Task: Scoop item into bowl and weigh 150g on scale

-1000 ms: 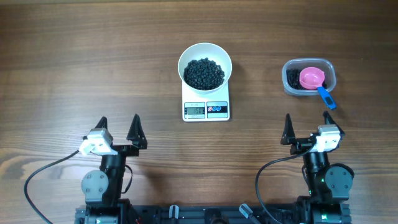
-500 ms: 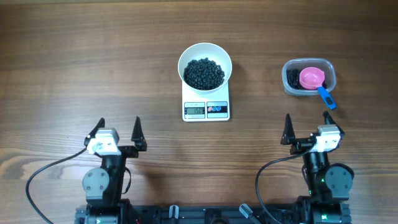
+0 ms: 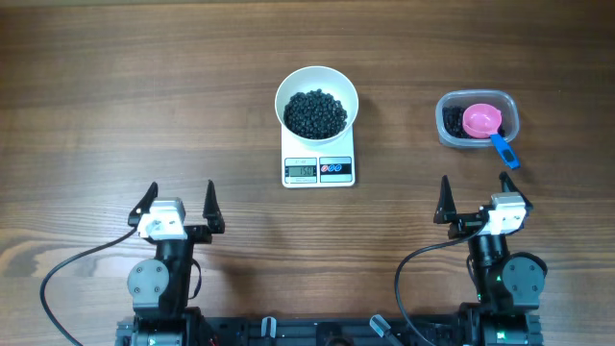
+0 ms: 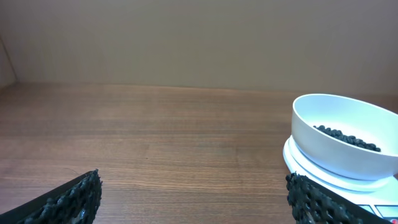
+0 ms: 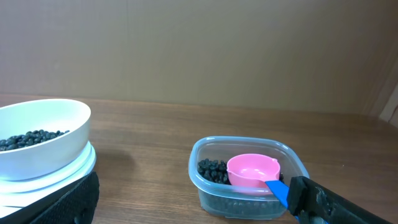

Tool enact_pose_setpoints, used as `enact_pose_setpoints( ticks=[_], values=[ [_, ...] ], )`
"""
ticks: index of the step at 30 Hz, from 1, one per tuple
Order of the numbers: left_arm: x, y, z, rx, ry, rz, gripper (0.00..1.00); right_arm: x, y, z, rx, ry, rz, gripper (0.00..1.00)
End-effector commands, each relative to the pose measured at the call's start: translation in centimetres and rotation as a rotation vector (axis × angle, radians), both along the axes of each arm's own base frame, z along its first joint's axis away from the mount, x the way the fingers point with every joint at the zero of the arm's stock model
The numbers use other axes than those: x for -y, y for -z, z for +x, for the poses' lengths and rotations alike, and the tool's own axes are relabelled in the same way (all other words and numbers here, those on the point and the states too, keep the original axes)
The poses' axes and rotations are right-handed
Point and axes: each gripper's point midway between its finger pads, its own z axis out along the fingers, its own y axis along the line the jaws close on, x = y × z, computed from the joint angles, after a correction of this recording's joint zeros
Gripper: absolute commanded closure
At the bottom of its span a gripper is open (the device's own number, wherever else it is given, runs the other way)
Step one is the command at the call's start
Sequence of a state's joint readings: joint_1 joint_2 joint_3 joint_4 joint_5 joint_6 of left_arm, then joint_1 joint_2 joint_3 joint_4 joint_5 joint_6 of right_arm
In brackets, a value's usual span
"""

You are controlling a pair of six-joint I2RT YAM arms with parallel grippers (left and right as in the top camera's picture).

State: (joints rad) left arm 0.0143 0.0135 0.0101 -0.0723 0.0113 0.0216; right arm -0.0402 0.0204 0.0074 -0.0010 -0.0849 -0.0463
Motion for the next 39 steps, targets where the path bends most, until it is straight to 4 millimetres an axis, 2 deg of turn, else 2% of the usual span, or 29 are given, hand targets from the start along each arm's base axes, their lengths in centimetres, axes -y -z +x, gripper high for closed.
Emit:
enact_pose_setpoints(
  ticks=[1, 16, 39],
  values=[
    [-0.42, 0.21, -0.03, -0.003, -0.025, -0.036, 0.0, 0.3, -0.02, 0.0, 0.003, 0.016, -0.004, 0.0],
    [-0.16, 0.68, 0.06, -0.024, -0.007, 0.0, 0.0, 0.29, -0.02, 0.0, 0.003, 0.016, -0.004, 0.0],
    [-0.16, 0.09, -0.04, 0.002, -0.007, 0.0, 0.0, 0.3, -0.02, 0.0, 0.003, 0.016, -0.004, 0.01]
  ],
)
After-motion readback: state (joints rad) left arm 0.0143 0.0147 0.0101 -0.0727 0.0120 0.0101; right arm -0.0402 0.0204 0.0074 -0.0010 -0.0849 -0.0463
